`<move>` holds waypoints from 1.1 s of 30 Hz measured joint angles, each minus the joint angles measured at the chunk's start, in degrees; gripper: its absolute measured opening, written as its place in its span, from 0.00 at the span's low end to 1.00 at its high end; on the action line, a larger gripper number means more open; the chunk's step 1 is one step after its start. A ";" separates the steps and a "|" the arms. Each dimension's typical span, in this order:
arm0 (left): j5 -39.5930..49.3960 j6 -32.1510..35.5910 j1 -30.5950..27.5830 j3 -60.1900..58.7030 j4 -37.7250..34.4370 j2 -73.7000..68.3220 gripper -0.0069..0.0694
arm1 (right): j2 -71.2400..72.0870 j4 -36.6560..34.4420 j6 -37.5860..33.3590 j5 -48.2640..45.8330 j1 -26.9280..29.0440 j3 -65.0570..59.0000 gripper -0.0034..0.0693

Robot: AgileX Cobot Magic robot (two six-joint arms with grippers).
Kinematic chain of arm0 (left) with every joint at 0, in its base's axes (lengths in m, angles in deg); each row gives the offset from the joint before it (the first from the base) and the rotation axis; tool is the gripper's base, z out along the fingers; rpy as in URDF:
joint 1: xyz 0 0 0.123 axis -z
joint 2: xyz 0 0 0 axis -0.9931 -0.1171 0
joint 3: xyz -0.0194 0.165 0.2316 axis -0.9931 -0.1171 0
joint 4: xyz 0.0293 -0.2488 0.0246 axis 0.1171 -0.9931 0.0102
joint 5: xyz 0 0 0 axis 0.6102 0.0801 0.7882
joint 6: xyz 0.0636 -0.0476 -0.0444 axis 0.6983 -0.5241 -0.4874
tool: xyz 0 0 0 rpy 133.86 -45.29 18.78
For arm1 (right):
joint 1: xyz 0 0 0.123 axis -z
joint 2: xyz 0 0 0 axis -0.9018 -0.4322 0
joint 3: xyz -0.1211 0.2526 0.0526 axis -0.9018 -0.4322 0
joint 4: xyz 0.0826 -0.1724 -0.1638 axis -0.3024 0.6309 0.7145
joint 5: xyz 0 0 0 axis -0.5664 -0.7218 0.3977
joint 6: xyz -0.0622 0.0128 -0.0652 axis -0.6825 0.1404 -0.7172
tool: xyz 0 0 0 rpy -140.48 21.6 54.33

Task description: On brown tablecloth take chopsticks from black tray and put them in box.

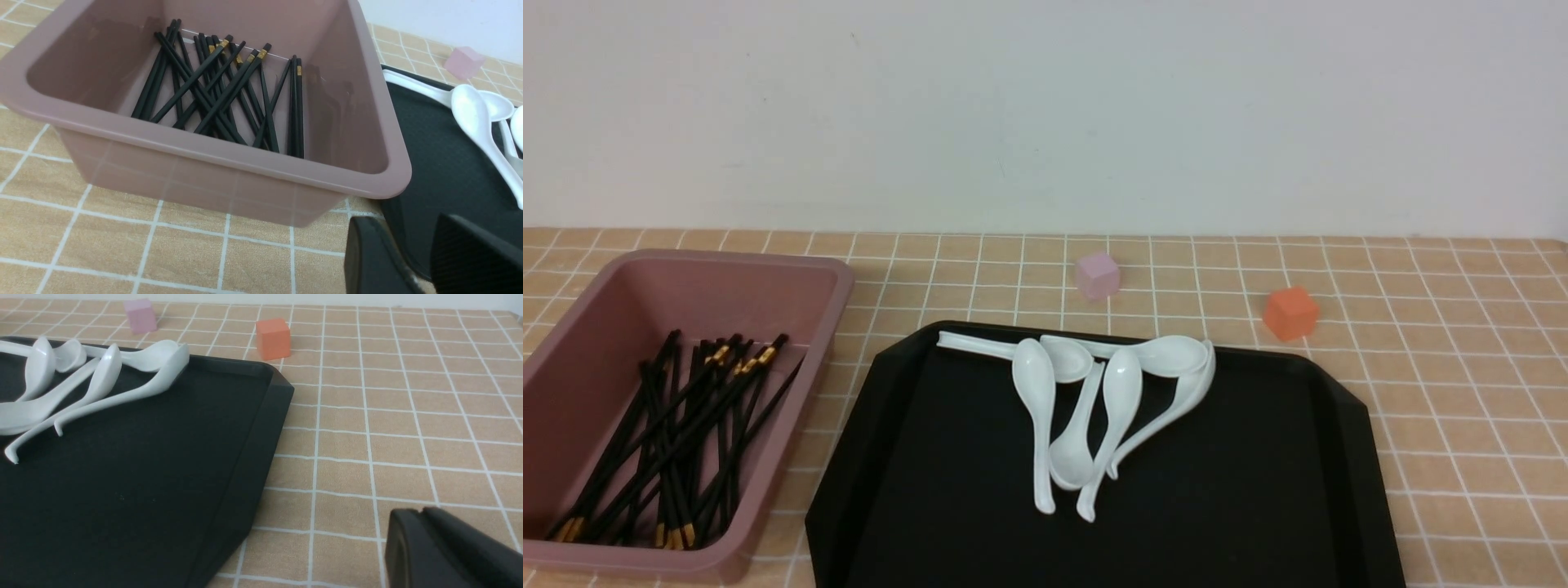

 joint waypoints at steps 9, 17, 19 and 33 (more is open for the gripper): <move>0.00 0.00 0.00 0.00 0.00 0.00 0.40 | 0.00 -0.12 0.00 -0.01 0.00 0.00 0.15; 0.00 0.00 0.00 0.00 0.00 0.00 0.40 | 0.00 -0.21 0.00 -0.01 0.00 0.00 0.16; 0.00 0.00 0.00 0.00 0.00 0.00 0.40 | 0.00 -0.21 0.00 -0.01 0.00 0.00 0.17; 0.00 0.00 0.00 0.00 0.00 0.00 0.40 | 0.00 -0.16 0.00 -0.01 0.00 0.00 0.19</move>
